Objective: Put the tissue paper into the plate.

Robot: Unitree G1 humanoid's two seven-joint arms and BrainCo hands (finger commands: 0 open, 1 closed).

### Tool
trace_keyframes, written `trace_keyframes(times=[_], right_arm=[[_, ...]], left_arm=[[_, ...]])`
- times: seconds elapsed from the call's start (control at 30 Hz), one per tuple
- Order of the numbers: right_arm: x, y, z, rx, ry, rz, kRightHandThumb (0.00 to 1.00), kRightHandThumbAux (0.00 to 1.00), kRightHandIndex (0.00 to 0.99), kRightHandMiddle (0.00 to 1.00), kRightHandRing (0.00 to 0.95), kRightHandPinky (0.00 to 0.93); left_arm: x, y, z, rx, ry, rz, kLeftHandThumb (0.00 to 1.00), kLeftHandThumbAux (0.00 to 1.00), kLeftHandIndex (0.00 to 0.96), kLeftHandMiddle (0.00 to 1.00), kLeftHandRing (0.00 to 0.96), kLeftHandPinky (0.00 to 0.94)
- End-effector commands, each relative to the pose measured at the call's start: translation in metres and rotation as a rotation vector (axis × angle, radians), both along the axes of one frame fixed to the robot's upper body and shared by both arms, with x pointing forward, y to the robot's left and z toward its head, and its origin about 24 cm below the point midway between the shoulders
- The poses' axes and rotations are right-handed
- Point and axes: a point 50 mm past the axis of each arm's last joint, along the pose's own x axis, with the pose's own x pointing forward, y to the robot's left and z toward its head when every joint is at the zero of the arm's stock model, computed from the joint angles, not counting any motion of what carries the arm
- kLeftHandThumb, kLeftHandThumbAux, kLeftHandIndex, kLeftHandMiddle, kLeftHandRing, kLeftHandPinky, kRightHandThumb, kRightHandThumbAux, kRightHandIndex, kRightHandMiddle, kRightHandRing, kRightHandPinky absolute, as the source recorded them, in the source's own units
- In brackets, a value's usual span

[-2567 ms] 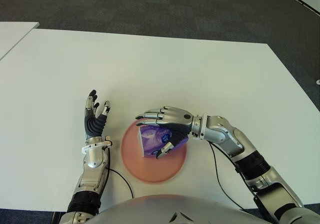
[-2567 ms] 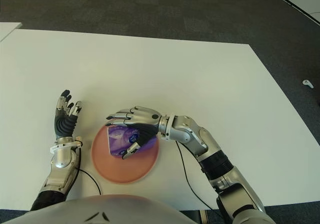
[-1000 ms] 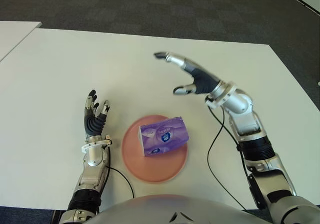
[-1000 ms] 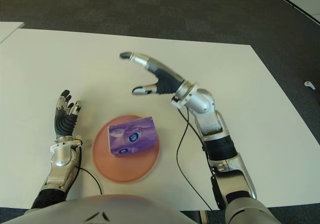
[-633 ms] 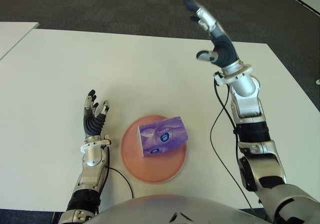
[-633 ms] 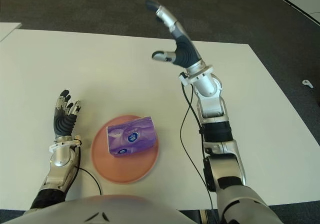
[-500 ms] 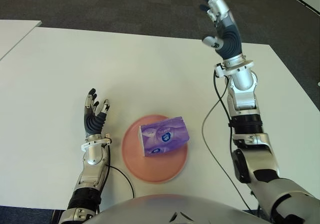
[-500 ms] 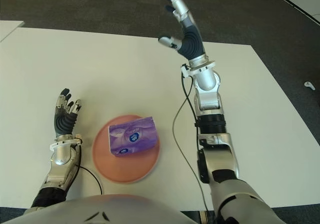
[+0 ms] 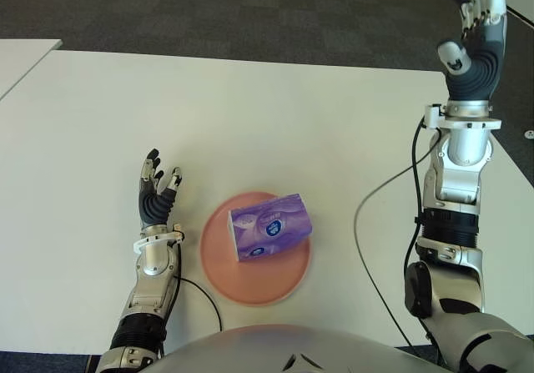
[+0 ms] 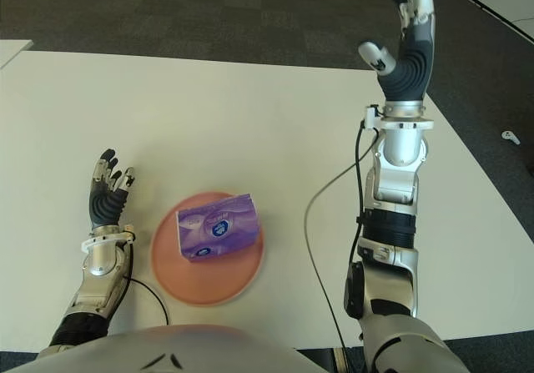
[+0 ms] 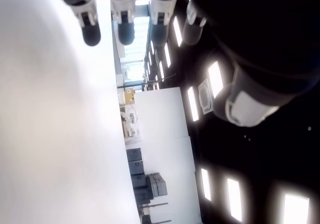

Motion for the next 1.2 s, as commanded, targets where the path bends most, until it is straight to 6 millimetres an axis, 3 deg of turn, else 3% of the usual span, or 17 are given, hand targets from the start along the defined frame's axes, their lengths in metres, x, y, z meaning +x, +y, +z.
trace_keyframes(times=[0.03,0.13,0.17,0.23,0.4,1.2], right_arm=[[-0.012,-0.014,0.011,-0.054,0.028,-0.033,0.021,0.366,0.0,0.0,0.0,0.0],[0.008,0.054,-0.1,0.393,0.304,0.16,0.01,0.432,0.0,0.0,0.0,0.0],[0.009,0.071,-0.124,0.498,0.374,0.193,0.006,0.464,0.0,0.0,0.0,0.0],[0.008,0.07,-0.149,0.56,0.458,0.165,0.003,0.507,0.0,0.0,0.0,0.0],[0.005,0.078,-0.153,0.484,0.525,0.168,0.0,0.573,0.0,0.0,0.0,0.0],[-0.003,0.08,-0.151,0.482,0.525,0.166,0.0,0.578,0.0,0.0,0.0,0.0]], left_arm=[[-0.03,0.001,-0.033,0.01,0.173,0.002,0.0,0.553,0.0,0.0,0.0,0.0],[-0.031,0.0,-0.032,0.003,0.167,0.003,0.0,0.554,0.0,0.0,0.0,0.0],[-0.031,0.0,-0.032,0.001,0.165,0.003,0.0,0.556,0.0,0.0,0.0,0.0],[-0.031,0.0,-0.032,-0.005,0.165,0.004,0.0,0.557,0.0,0.0,0.0,0.0],[-0.031,0.0,-0.031,-0.008,0.168,-0.001,0.0,0.56,0.0,0.0,0.0,0.0],[-0.038,0.001,-0.026,-0.018,0.175,-0.002,0.0,0.55,0.0,0.0,0.0,0.0]])
